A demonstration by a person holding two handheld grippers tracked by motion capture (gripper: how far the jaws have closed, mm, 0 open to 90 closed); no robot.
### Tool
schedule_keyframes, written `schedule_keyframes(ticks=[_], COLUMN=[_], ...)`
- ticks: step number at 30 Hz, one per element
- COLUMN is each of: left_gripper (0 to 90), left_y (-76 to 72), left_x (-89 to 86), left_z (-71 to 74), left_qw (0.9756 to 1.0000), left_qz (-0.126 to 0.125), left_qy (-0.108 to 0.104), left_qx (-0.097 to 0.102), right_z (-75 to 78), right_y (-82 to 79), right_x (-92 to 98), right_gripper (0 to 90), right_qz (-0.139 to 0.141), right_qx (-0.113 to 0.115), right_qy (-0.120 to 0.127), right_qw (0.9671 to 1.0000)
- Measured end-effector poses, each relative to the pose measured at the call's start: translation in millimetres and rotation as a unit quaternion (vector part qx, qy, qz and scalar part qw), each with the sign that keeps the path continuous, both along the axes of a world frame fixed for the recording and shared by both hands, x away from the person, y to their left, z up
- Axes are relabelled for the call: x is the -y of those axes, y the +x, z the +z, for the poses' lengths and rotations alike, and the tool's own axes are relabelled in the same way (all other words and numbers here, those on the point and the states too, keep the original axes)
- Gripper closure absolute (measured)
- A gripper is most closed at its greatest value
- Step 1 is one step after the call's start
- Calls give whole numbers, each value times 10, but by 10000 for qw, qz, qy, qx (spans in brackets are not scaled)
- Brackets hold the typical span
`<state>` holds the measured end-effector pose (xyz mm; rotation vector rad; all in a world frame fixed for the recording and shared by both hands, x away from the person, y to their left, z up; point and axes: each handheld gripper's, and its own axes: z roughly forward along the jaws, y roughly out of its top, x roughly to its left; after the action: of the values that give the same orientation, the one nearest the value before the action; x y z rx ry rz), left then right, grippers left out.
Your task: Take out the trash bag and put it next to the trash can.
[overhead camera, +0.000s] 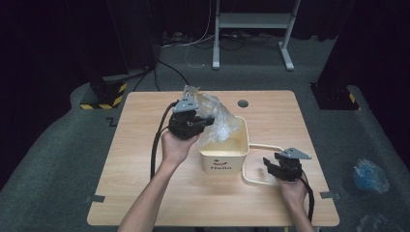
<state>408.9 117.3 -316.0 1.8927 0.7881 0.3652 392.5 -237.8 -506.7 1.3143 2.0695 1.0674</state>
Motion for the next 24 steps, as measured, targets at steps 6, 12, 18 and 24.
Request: schedule_keyframes(ticks=[6, 12, 18, 24], left_gripper=[889, 889, 889, 889], left_y=[-18, -16, -32, -62], left_x=[-50, -109, -155, -228], left_z=[10, 8, 13, 43], left_qw=[10000, 9999, 9998, 9995], left_qz=[39, 137, 205, 321], left_qy=[-40, -96, -65, -26], left_qx=[26, -8, -22, -13], right_z=[-122, -165, -168, -170], right_y=[-35, 4, 29, 31], right_x=[18, -35, -19, -22], right_gripper=[453, 389, 320, 307], right_qz=[-120, -82, -159, -144], right_qx=[-43, -277, -375, -368], right_qy=[-42, -403, -322, -353], right_qw=[9999, 9988, 9987, 9986])
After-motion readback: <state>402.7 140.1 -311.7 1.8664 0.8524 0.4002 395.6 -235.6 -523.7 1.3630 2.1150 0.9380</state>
